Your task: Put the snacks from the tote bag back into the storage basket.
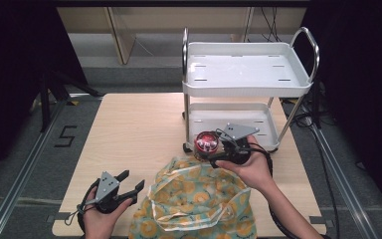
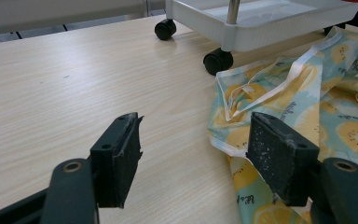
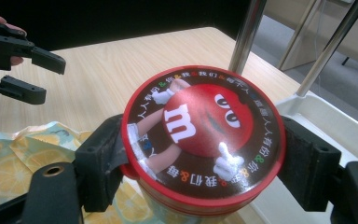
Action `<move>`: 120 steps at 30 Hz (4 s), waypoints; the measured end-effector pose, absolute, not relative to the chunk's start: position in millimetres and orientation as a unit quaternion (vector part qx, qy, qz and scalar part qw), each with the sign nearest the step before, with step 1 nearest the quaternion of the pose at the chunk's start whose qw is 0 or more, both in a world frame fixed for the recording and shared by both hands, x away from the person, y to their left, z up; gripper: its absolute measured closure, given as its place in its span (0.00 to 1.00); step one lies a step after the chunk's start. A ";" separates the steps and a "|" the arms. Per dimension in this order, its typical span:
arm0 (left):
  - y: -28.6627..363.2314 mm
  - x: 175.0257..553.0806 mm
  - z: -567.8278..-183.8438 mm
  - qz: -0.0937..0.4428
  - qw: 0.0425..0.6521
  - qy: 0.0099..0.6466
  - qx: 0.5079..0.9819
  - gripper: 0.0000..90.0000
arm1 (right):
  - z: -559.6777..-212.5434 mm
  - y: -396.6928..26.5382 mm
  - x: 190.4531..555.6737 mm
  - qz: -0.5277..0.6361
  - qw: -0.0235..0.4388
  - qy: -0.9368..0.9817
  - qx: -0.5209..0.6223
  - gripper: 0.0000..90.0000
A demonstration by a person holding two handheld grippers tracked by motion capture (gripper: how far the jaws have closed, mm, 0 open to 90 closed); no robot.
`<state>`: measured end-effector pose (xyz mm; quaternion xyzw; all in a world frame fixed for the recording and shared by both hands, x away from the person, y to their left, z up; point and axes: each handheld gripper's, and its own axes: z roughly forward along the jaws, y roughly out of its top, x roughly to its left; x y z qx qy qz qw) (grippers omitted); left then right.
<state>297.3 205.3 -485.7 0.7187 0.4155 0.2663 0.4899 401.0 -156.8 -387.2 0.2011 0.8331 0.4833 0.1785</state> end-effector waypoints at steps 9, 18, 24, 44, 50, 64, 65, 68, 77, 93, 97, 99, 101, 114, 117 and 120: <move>205.3 297.2 -485.8 0.266 0.490 0.416 0.718 0.38 | -387.5 -156.6 402.5 0.485 0.181 0.831 0.205 0.29; 205.2 297.2 -485.7 0.267 0.490 0.417 0.717 0.38 | -388.2 -157.1 405.1 0.479 0.178 0.835 0.203 0.29; 205.4 297.2 -485.6 0.267 0.491 0.417 0.717 0.38 | -389.5 -156.9 407.1 0.480 0.181 0.832 0.209 0.29; 205.3 297.1 -485.5 0.267 0.492 0.416 0.716 0.38 | -389.2 -158.4 414.5 0.472 0.185 0.836 0.212 0.29; 205.2 297.3 -485.6 0.267 0.492 0.417 0.716 0.38 | -390.7 -158.3 416.0 0.470 0.188 0.835 0.216 0.29; 205.1 297.2 -485.5 0.266 0.492 0.417 0.716 0.38 | -393.4 -160.4 420.5 0.469 0.189 0.832 0.228 0.29; 205.1 297.2 -485.5 0.266 0.493 0.416 0.716 0.38 | -393.5 -160.9 421.9 0.468 0.186 0.835 0.222 0.29; 205.2 297.1 -485.4 0.266 0.493 0.416 0.716 0.38 | -394.2 -160.9 422.7 0.470 0.186 0.832 0.228 0.29; 205.1 297.2 -485.5 0.266 0.495 0.415 0.716 0.38 | -392.8 -158.9 426.1 0.467 0.193 0.833 0.226 0.29; 205.4 297.2 -485.5 0.266 0.496 0.414 0.715 0.38 | -394.0 -155.3 431.0 0.464 0.186 0.835 0.231 0.29; 205.3 297.1 -485.5 0.266 0.497 0.414 0.715 0.38 | -393.8 -155.3 431.9 0.462 0.187 0.836 0.232 0.29; 205.4 297.1 -485.4 0.267 0.497 0.414 0.714 0.38 | -393.9 -154.3 432.5 0.463 0.186 0.835 0.234 0.29; 205.4 297.1 -485.4 0.267 0.497 0.415 0.714 0.38 | -393.4 -153.9 432.4 0.461 0.186 0.834 0.238 0.29; 205.2 296.3 -484.7 0.268 0.493 0.417 0.715 0.38 | -392.4 -153.5 436.9 0.459 0.191 0.836 0.233 0.29; 205.1 296.8 -485.2 0.267 0.496 0.415 0.714 0.38 | -392.5 -153.2 437.8 0.459 0.188 0.836 0.235 0.29; 205.1 297.0 -485.5 0.267 0.498 0.414 0.714 0.38 | -392.9 -153.7 439.4 0.458 0.200 0.834 0.233 0.29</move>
